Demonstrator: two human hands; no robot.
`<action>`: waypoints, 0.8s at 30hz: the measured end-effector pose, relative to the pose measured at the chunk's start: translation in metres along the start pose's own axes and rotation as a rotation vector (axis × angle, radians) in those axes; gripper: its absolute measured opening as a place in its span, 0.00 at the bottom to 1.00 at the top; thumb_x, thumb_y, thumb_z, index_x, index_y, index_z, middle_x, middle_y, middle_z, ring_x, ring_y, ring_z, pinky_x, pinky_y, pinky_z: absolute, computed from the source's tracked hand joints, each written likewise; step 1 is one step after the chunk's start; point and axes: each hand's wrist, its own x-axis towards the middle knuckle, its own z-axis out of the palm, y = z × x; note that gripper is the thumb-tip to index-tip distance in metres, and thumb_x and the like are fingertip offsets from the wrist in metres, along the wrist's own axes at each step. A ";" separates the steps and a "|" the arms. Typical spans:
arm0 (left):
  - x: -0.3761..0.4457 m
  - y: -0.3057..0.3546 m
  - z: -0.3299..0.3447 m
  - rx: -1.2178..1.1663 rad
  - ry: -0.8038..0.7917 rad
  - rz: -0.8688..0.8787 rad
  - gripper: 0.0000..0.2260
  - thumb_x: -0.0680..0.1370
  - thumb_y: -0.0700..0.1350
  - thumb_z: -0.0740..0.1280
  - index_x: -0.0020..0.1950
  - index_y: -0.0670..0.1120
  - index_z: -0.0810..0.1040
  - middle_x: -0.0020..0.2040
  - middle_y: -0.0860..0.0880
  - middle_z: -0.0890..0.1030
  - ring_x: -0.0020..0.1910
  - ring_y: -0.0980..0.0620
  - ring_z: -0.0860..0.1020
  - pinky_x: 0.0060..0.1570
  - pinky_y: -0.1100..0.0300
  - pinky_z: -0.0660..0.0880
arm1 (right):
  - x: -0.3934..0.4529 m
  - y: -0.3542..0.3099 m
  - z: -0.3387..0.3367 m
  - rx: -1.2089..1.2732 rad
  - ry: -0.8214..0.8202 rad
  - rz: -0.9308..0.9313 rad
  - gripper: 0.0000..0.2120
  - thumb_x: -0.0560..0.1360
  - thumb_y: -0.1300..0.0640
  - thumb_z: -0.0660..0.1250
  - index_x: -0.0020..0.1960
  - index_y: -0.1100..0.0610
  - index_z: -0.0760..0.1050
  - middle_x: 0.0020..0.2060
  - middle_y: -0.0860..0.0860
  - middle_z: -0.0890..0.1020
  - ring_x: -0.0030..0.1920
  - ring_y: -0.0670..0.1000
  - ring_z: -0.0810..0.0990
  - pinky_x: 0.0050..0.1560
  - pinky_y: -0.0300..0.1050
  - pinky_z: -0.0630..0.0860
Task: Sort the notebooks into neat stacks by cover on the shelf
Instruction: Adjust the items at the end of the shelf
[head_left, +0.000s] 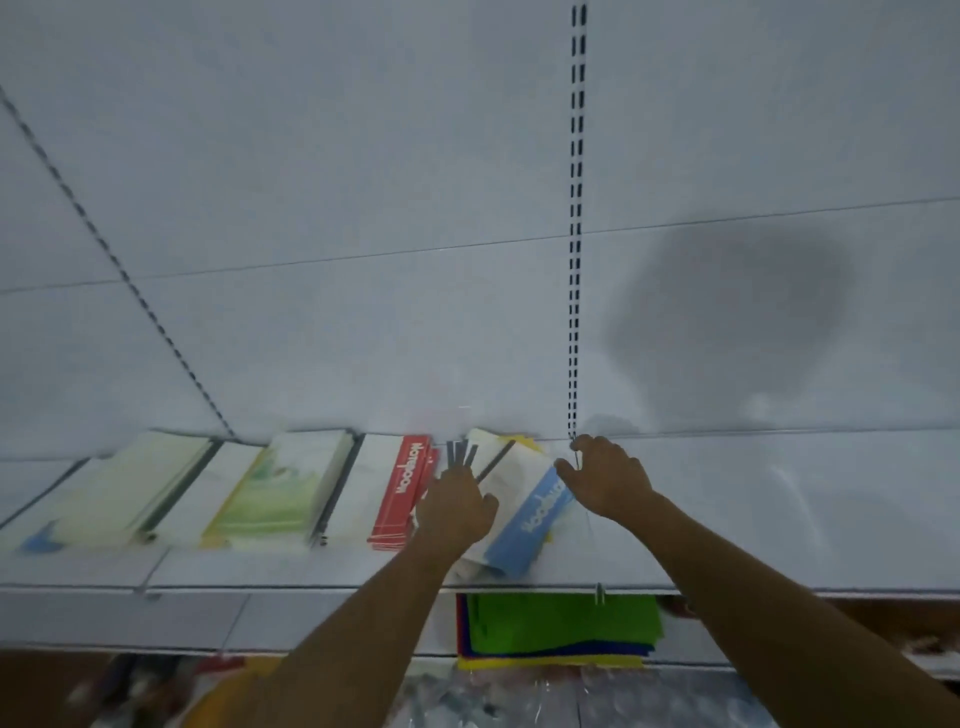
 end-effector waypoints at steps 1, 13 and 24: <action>-0.001 -0.010 0.003 -0.013 -0.013 -0.028 0.24 0.77 0.55 0.61 0.70 0.44 0.67 0.65 0.43 0.74 0.62 0.45 0.74 0.60 0.54 0.72 | 0.000 -0.005 0.012 0.020 -0.030 -0.001 0.23 0.79 0.43 0.56 0.69 0.55 0.66 0.65 0.54 0.72 0.66 0.55 0.71 0.65 0.50 0.67; 0.004 -0.036 0.025 -0.004 -0.069 -0.083 0.25 0.75 0.58 0.66 0.64 0.43 0.69 0.60 0.45 0.75 0.59 0.46 0.75 0.58 0.52 0.74 | 0.002 -0.016 0.087 0.274 -0.103 0.197 0.15 0.75 0.54 0.64 0.56 0.62 0.69 0.55 0.61 0.78 0.51 0.57 0.78 0.46 0.43 0.73; 0.008 -0.028 0.030 0.104 -0.079 -0.069 0.36 0.73 0.66 0.65 0.72 0.46 0.62 0.66 0.42 0.69 0.65 0.43 0.68 0.61 0.47 0.67 | -0.001 -0.001 0.094 0.676 -0.092 0.568 0.26 0.72 0.64 0.69 0.66 0.63 0.61 0.58 0.62 0.75 0.56 0.62 0.77 0.54 0.56 0.78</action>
